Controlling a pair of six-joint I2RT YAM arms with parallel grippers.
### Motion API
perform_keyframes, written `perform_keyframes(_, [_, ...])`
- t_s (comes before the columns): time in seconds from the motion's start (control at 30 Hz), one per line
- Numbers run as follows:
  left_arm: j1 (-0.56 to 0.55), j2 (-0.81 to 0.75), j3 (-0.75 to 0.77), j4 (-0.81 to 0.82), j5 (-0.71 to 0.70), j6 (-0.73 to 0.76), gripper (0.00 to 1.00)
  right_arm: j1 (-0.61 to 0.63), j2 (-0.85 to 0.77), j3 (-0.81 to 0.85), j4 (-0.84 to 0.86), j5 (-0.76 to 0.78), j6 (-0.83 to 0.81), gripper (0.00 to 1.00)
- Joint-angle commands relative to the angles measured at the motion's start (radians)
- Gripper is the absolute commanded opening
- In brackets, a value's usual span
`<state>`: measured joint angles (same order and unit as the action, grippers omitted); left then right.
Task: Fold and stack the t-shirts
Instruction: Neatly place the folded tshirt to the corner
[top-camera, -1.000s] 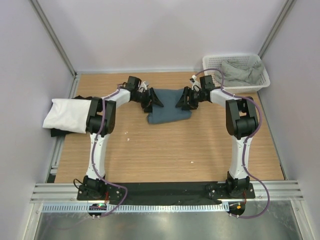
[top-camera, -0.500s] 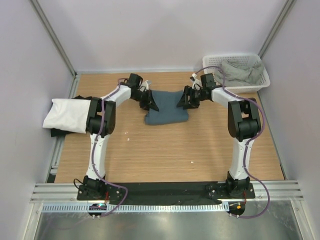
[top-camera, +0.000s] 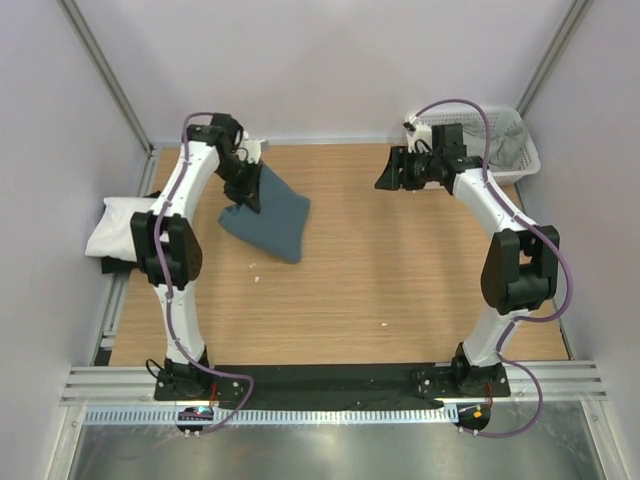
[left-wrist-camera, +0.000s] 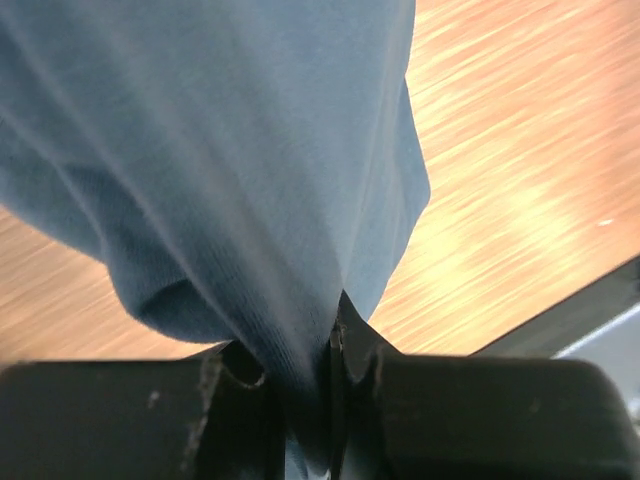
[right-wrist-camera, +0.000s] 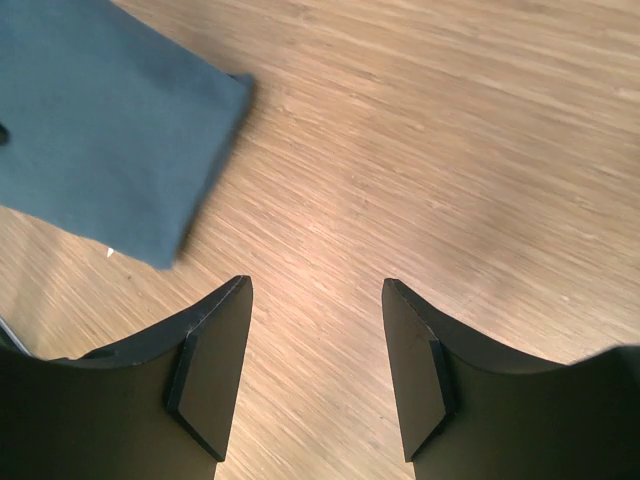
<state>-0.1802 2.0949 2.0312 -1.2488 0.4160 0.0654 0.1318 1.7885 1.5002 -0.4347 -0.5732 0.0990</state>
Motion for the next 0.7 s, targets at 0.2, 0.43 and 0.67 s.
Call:
perform_keyframes(0.2, [0.128, -0.162, 0.092, -0.198, -0.187, 0.16, 0.0, 0.0, -0.046, -0.035, -0.002, 0.018, -0.042, 0.61])
perform_keyframes(0.43, [0.176, -0.202, 0.173, -0.264, -0.226, 0.2, 0.0, 0.0, -0.04, -0.055, 0.01, 0.015, -0.038, 0.61])
perform_keyframes(0.67, [0.235, -0.219, 0.296, -0.394, -0.266, 0.234, 0.0, -0.003, -0.026, -0.058, 0.016, 0.009, -0.036, 0.61])
